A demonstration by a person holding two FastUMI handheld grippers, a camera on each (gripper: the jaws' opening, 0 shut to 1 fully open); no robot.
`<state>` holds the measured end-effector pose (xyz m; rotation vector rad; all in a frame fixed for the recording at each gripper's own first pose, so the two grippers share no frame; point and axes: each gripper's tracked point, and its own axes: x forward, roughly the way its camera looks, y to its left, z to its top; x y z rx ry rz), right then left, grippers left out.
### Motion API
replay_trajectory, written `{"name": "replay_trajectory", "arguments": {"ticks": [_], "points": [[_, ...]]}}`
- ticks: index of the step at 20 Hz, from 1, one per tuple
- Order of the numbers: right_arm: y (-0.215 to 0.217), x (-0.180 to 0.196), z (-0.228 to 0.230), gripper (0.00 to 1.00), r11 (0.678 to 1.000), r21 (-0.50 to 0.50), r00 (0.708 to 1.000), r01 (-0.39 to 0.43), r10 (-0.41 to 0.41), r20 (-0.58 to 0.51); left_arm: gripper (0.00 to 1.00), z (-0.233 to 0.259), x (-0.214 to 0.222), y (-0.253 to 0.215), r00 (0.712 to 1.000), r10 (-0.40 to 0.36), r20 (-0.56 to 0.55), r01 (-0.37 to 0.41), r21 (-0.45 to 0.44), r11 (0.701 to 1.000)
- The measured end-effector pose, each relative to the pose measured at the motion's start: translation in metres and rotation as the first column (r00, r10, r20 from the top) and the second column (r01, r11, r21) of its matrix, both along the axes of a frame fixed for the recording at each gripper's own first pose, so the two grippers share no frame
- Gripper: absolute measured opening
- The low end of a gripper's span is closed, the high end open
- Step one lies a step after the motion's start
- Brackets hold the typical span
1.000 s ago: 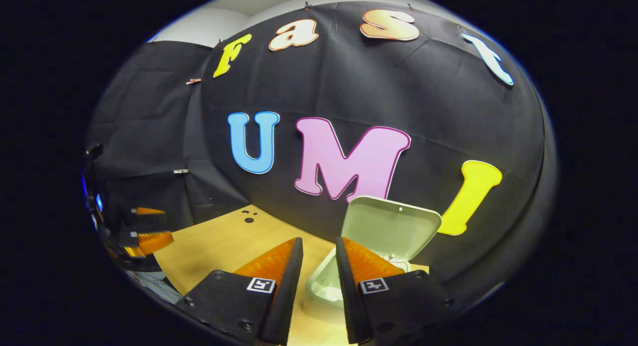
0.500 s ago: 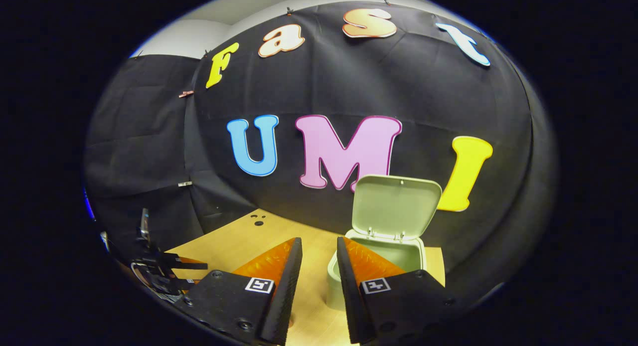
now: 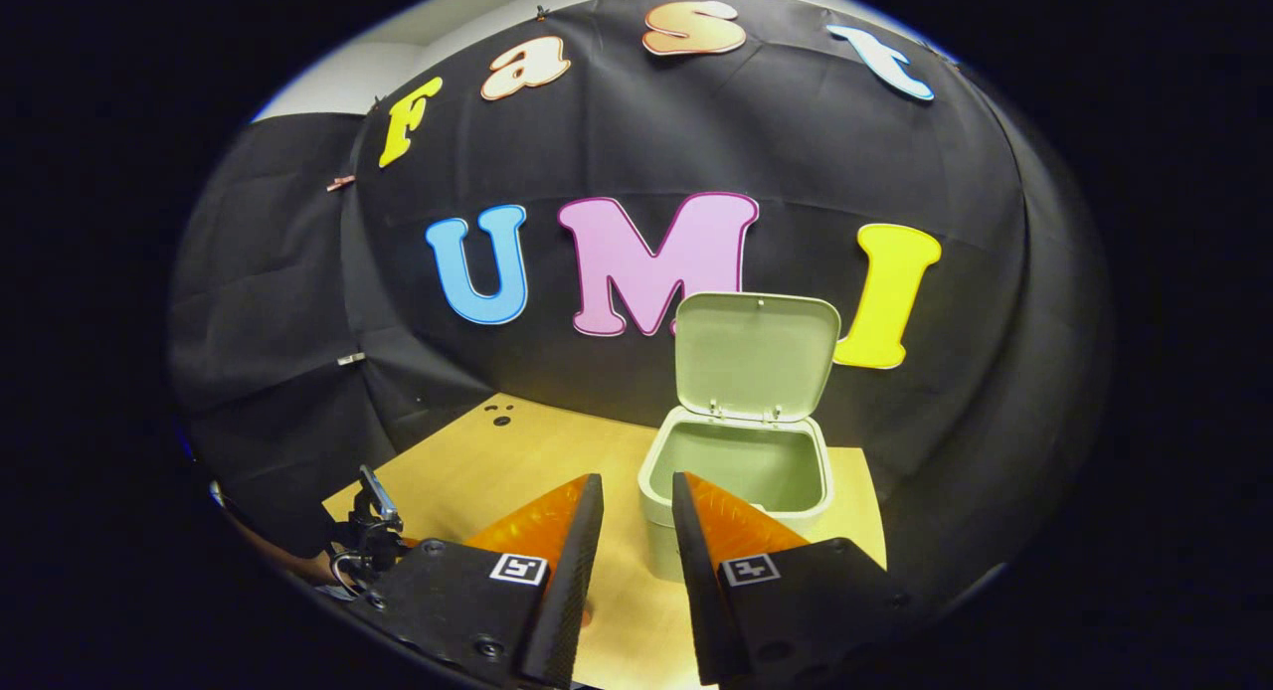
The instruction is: Press the lid of the desktop garbage bin to open it, pick up the crumpled paper on the desktop and throw it into the bin, then pick up the pop can on the desktop and drop it into the bin, and finally close the garbage bin lid.
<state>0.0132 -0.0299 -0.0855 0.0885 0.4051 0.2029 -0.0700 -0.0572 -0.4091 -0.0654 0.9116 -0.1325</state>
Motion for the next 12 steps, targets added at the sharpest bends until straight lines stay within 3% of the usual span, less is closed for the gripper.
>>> {"name": "replay_trajectory", "arguments": {"ticks": [3, 7, 12], "points": [[-0.002, -0.011, -0.003, 0.49, 1.000, -0.009, 1.000, 0.012, -0.012, -0.017, 0.74, -0.018, -0.001, -0.001, 0.999, -0.007, -0.037, 0.007, -0.005, 1.000], [-0.002, -0.025, -0.013, 0.49, 1.000, -0.015, 0.998, 0.027, -0.027, -0.052, 0.60, -0.041, -0.001, -0.002, 0.996, -0.011, -0.088, 0.012, 0.001, 1.000], [0.007, -0.034, -0.027, 0.49, 1.000, 0.000, 0.995, 0.024, -0.024, -0.099, 0.52, -0.053, -0.003, 0.001, 0.993, -0.032, -0.111, 0.033, 0.011, 0.999]]}}
